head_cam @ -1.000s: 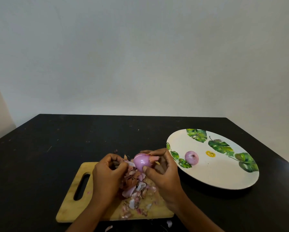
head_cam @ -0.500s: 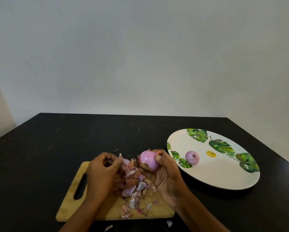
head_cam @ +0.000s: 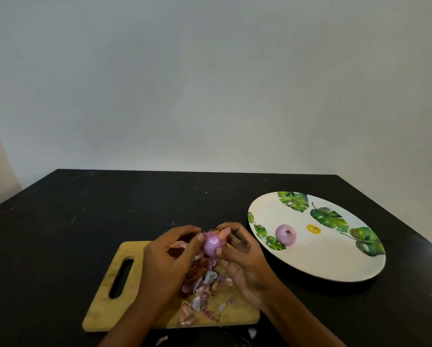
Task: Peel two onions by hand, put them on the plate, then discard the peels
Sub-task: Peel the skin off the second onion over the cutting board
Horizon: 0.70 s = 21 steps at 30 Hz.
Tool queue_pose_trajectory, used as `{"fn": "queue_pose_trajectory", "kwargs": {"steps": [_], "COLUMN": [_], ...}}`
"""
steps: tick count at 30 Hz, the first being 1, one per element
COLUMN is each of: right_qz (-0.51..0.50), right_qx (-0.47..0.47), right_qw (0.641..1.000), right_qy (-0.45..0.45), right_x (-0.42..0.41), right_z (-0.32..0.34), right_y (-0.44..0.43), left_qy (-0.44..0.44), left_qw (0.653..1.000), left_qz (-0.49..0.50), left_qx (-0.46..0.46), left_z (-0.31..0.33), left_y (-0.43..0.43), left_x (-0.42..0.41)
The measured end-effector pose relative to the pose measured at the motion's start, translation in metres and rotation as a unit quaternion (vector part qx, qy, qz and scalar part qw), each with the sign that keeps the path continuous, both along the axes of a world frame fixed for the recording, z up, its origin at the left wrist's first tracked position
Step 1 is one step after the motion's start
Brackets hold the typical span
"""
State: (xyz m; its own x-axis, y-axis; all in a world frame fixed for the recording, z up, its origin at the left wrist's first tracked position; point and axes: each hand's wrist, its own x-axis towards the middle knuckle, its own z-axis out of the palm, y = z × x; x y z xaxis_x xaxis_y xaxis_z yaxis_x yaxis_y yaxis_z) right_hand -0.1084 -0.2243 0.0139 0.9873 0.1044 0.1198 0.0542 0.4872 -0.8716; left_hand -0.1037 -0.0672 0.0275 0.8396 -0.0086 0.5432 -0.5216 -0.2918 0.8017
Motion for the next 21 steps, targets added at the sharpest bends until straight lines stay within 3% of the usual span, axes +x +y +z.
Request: {"fn": "queue_pose_trajectory", "kwargs": {"steps": [6, 12, 21], "right_qz": [-0.044, -0.071, -0.08], "right_qx": [-0.189, -0.257, -0.271], "right_qw": [0.975, 0.951, 0.943], "right_qy": [-0.111, -0.156, -0.176], "right_x": [-0.002, -0.003, -0.003], "right_z": [-0.003, -0.008, -0.012], "right_y": [0.0, 0.003, 0.004], "left_qy": [-0.04, -0.078, -0.044], "left_qw": [0.998, 0.988, 0.989], "left_qz": [-0.028, 0.005, 0.022], "left_qx": [0.039, 0.132, 0.14], "left_z": [-0.001, -0.002, -0.001], "left_y": [0.003, 0.005, 0.006], "left_x": [0.002, 0.002, 0.0]}}
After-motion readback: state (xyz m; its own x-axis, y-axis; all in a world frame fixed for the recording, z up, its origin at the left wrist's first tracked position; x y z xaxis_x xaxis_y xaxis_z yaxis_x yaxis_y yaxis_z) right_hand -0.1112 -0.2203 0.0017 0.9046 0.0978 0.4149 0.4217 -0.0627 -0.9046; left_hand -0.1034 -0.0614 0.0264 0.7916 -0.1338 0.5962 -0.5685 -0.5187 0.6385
